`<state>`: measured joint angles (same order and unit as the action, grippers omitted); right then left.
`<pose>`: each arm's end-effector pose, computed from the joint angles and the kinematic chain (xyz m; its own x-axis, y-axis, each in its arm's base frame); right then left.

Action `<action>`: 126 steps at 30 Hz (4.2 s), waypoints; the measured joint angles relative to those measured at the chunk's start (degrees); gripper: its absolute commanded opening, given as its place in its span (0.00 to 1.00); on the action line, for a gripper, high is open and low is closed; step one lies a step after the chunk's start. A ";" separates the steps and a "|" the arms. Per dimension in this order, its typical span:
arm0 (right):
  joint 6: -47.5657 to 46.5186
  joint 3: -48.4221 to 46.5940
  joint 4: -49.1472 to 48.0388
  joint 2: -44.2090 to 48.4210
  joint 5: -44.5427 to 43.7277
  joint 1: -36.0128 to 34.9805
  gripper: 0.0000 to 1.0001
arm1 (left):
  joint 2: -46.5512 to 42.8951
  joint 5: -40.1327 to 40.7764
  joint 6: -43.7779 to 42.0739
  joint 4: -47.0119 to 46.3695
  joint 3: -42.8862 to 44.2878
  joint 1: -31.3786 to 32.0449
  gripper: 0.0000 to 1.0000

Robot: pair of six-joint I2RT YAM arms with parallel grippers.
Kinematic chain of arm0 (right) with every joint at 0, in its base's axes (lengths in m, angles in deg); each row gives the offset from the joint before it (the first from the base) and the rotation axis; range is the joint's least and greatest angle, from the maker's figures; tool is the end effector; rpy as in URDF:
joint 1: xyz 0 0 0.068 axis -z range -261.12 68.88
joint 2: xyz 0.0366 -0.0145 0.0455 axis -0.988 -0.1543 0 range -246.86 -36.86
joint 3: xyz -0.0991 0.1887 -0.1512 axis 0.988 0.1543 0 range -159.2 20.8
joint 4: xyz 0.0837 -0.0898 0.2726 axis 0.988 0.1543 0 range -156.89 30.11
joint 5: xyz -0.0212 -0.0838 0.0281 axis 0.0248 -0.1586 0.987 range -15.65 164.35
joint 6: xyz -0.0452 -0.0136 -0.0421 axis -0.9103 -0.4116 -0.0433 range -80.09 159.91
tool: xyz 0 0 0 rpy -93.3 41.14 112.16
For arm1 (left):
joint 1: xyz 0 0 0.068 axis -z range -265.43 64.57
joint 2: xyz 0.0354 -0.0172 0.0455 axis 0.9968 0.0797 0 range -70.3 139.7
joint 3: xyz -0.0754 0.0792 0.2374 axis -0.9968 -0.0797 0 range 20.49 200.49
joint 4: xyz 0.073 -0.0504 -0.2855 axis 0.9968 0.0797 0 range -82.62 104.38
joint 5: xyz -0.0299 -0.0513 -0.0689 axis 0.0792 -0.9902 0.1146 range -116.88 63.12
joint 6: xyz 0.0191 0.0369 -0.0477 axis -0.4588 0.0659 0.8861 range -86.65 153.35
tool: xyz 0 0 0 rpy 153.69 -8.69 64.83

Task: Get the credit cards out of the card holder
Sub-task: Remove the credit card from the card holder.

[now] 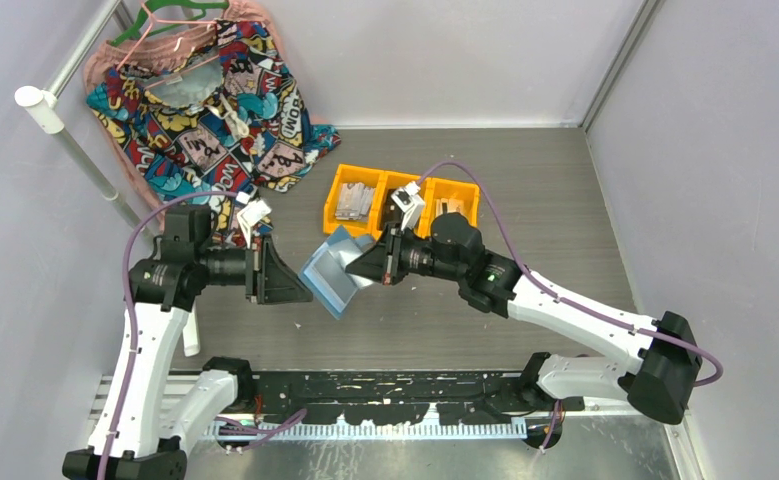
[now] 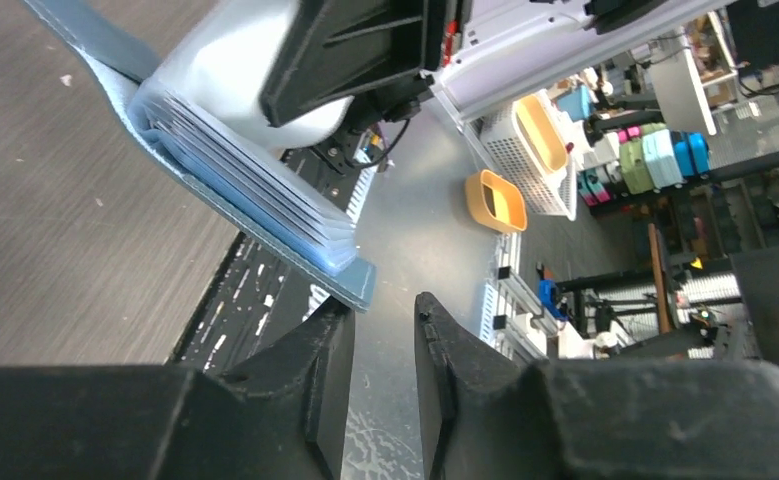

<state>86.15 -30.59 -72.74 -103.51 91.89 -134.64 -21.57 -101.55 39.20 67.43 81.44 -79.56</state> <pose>0.1839 0.2734 0.3082 -0.7486 0.1458 -0.6467 -0.5823 0.3218 0.7466 0.1719 -0.0649 0.3576 -0.8019 0.0552 -0.5949 0.5923 0.2034 -0.7796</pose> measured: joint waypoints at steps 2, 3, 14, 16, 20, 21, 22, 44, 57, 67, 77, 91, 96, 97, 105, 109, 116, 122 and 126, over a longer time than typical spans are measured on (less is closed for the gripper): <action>0.26 0.00 -0.11 0.02 0.02 -0.20 0.01 | -0.59 1.95 1.79 -1.95 -0.07 0.00 0.39; 0.31 0.00 -0.11 0.02 -0.04 -0.46 0.01 | -0.79 2.82 2.54 -2.89 -0.17 0.00 0.40; 0.35 -0.02 -0.13 0.04 0.13 -2.89 0.01 | -1.14 7.50 5.99 -6.67 -1.99 0.00 0.21; 0.35 -0.02 -0.13 0.04 0.13 -3.02 0.01 | -1.31 7.65 6.12 -6.71 -2.01 0.00 0.14; 0.26 -0.26 -0.11 0.04 0.11 -3.19 0.01 | -2.12 8.31 7.06 -7.45 -2.03 0.00 0.00; 0.24 -0.37 -0.09 0.04 0.09 -3.26 0.03 | -2.29 8.74 7.43 -7.76 -2.03 0.00 0.00; 0.20 -0.55 -0.11 0.04 0.07 -3.34 0.04 | -2.49 9.35 7.69 -8.11 -2.03 0.00 0.00; -1.07 -2.91 -1.36 -0.46 0.15 -7.56 0.06 | -4.72 13.27 21.27 -19.45 -9.57 -0.02 0.28; -4.59 -3.80 7.61 4.37 -16.22 -8.28 0.64 | -7.82 14.23 18.58 -22.01 -8.28 -0.04 0.00; -7.43 -6.23 15.39 6.10 -29.88 -9.99 0.65 | -9.05 22.97 6.75 -16.31 -3.04 -0.04 0.00; -10.47 -16.70 14.60 -3.85 -27.26 -19.34 0.80 | -10.03 30.25 4.17 -15.02 -2.99 -0.04 0.00; -15.32 -25.46 21.33 -18.03 -40.52 -23.04 0.74 | -11.06 32.00 4.17 -15.02 -2.99 -0.04 0.00; -15.89 -26.18 20.65 -18.03 -40.44 -23.56 0.76 | -11.13 32.02 4.22 -14.99 -2.99 -0.04 0.00; -15.91 -26.18 20.50 -18.03 -40.30 -23.61 0.76 | -11.13 32.02 4.22 -14.99 -2.99 -0.04 0.00; -15.89 -26.21 19.45 -18.03 -39.28 -23.63 0.76 | -11.13 32.02 4.39 -14.99 -2.99 -0.04 0.00; -15.87 -26.21 18.99 -18.10 -38.56 -23.63 0.75 | -11.13 32.11 4.44 -14.99 -2.99 -0.04 0.00; -15.76 -26.64 17.90 -18.32 -37.31 -23.63 0.75 | -11.13 32.28 4.68 -15.04 -2.99 -0.04 0.00; -15.72 -28.72 18.10 -19.87 -38.05 -23.63 0.60 | -11.21 32.74 4.90 -15.08 -2.99 -0.04 0.00; -15.54 -29.00 18.78 -20.02 -40.13 -23.98 0.54 | -11.23 33.31 4.90 -15.17 -2.99 -0.04 0.00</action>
<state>70.61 -59.60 -53.97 -123.53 51.76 -158.62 -32.81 -68.24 44.10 52.26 78.45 -79.60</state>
